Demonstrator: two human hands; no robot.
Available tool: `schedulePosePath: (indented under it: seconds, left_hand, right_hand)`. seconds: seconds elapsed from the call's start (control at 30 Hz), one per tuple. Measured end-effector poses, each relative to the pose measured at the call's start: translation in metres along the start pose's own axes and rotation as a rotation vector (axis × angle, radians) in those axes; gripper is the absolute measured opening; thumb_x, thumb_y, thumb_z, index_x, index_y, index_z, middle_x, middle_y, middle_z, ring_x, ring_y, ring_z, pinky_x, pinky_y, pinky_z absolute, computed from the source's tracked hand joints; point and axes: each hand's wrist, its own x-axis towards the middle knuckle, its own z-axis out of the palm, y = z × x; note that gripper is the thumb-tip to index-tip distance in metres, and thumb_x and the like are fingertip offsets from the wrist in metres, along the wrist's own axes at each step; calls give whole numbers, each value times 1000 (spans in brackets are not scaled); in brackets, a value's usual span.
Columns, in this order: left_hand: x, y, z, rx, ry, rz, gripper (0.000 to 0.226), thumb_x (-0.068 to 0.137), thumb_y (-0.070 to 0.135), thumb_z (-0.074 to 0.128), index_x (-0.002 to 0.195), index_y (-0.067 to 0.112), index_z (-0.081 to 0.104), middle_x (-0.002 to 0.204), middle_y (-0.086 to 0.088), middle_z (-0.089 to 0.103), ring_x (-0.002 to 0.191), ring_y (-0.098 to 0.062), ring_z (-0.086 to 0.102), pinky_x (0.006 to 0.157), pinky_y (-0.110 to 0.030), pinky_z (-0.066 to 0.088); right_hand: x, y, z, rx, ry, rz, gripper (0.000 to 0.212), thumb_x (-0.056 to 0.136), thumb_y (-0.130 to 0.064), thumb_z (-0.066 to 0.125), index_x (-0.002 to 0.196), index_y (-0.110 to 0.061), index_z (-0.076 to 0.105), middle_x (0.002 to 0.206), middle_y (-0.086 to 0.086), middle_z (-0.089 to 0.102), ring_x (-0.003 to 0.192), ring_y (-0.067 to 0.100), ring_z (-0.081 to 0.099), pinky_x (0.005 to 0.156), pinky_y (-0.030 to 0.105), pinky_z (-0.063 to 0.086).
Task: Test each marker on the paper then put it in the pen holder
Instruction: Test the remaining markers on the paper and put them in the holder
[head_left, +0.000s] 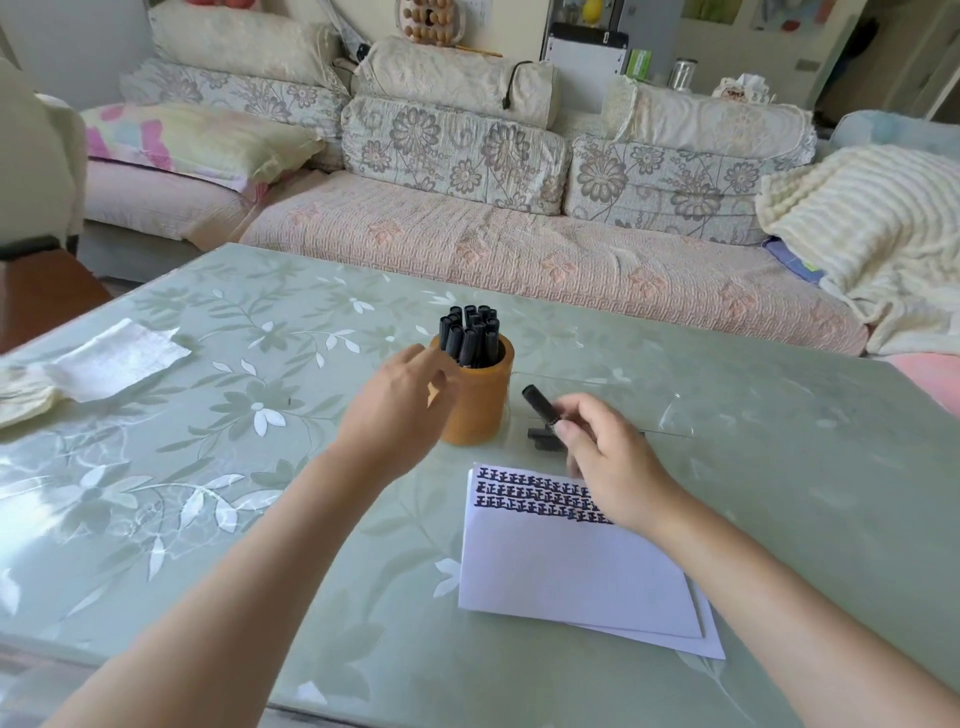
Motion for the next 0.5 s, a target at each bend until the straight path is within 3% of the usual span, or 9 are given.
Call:
schedulePosePath:
  seconds: [0.13,0.23,0.37,0.5]
  left_hand:
    - [6,-14,7,-49,76,-190,38,87,29,63,121,19,49,111,3,50,104,-20,51,87,-31,44]
    - [9,-17,16,-137,31,-286,67,84,40,66,139,17,36,131,-1,44,123,-22,45,102,-38,40]
    - [15,-15,27,-199,-64,-330,83,81,43,68,147,18,25,142,-2,38,134,-19,37,110,-37,32]
    - [18,-9,32,-219,-34,-333,78,80,40,71,144,19,31,135,-3,43,128,-21,41,100,-29,31]
  right_hand:
    - [36,-24,-4,236,219,27,11,100,-11,51,102,-17,60,77,-6,63,72,20,67,76,36,54]
    - [72,-36,-6,191,331,-15,7,97,-16,56,95,-20,61,79,-9,70,79,13,69,82,38,55]
    - [107,-42,2,170,331,-44,6,93,-25,57,90,-29,60,87,-4,72,84,17,71,84,50,56]
    - [121,-36,12,85,210,-32,2,89,-26,62,87,-27,62,87,-2,73,85,18,71,85,44,56]
